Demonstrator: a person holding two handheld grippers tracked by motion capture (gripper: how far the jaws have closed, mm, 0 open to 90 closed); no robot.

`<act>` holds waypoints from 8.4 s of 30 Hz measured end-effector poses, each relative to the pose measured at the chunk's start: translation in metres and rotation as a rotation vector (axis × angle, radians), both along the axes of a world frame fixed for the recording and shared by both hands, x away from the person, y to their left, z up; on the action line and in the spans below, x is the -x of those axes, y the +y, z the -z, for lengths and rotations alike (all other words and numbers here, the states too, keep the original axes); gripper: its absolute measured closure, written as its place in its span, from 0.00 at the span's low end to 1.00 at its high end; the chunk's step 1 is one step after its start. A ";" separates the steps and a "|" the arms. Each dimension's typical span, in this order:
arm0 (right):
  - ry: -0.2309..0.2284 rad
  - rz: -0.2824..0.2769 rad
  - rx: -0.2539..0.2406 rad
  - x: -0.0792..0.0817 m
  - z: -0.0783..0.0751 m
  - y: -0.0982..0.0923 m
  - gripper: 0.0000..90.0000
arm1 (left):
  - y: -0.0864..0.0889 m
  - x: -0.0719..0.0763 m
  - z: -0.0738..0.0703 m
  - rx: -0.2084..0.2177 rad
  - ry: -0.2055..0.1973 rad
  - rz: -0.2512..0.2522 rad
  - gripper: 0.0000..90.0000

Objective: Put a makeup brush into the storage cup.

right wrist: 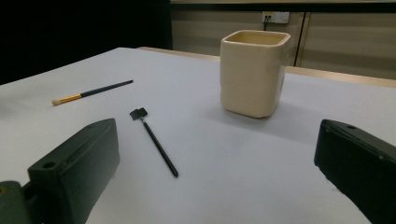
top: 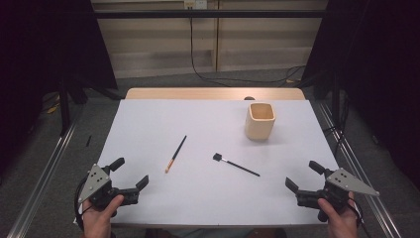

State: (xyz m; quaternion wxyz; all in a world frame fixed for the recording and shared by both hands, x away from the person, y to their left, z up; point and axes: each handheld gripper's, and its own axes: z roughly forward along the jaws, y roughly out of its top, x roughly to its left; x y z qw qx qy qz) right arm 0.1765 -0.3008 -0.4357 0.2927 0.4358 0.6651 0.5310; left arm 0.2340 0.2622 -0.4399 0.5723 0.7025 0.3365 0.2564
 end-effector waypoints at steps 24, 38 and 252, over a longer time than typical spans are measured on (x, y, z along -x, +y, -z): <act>-0.009 -0.020 -0.018 0.001 -0.002 0.004 0.00 | -0.004 0.002 -0.012 0.034 -0.011 0.092 0.04; -0.011 -0.022 -0.015 0.000 -0.001 0.004 0.00 | -0.022 -0.007 -0.031 0.038 -0.046 0.160 0.04; 0.015 -0.065 0.010 -0.001 0.002 0.008 0.00 | -0.122 -0.177 -0.002 -0.658 0.987 0.079 0.94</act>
